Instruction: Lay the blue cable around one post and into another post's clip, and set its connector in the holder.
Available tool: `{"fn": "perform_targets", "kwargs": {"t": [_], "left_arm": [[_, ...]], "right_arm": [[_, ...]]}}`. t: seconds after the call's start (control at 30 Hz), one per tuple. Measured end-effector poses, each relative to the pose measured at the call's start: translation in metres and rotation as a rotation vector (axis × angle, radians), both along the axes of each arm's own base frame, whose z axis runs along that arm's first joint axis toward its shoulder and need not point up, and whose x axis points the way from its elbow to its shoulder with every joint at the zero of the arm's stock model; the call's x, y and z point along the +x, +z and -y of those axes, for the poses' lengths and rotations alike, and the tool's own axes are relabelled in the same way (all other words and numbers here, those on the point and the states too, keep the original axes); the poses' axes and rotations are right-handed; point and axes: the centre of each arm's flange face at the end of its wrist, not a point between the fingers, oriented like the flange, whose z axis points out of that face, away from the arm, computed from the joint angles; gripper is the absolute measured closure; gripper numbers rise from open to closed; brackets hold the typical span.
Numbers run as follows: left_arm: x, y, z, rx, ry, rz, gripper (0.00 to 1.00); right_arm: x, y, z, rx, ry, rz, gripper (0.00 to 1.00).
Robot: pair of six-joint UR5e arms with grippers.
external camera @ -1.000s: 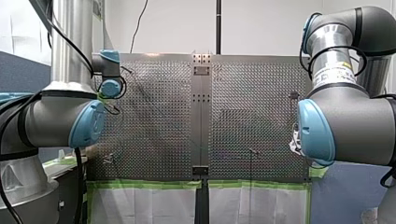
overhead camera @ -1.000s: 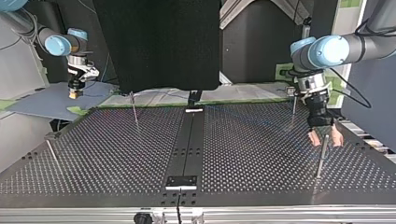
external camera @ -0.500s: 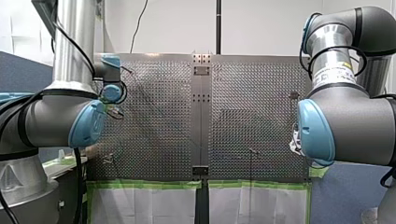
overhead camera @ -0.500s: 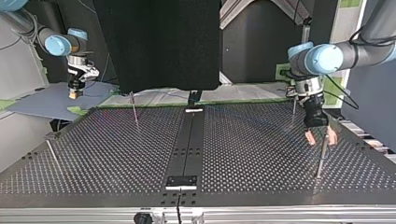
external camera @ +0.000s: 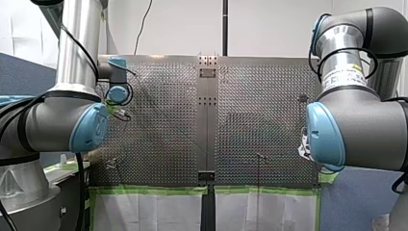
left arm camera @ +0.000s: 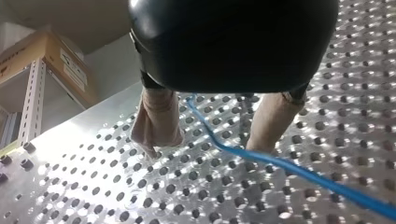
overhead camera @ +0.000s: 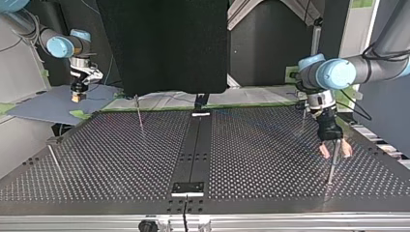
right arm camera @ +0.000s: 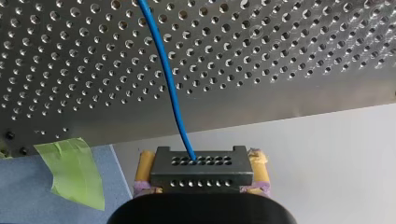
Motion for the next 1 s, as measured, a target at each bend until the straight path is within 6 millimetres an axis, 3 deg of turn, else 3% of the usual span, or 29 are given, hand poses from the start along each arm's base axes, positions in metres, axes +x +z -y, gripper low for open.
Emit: {"fn": "perform_targets", "kwargs": {"t": [0.23,0.63,0.73,1.0], "left_arm": [[0.005,0.001,-0.005,0.001,0.008,0.0,0.0],[0.016,-0.017,-0.002,0.027,-0.005,-0.048,0.0],[0.016,-0.017,-0.002,0.033,-0.004,-0.05,0.0],[0.016,-0.017,0.0,0.043,-0.003,-0.055,0.0]], "right_arm": [[0.0,-0.001,0.0,0.003,0.0,0.0,1.0],[-0.004,0.002,0.001,0.002,-0.023,-0.009,1.0],[-0.005,0.008,0.002,-0.002,-0.044,-0.027,1.0],[0.0,0.048,0.001,-0.012,-0.053,-0.043,1.0]]}}
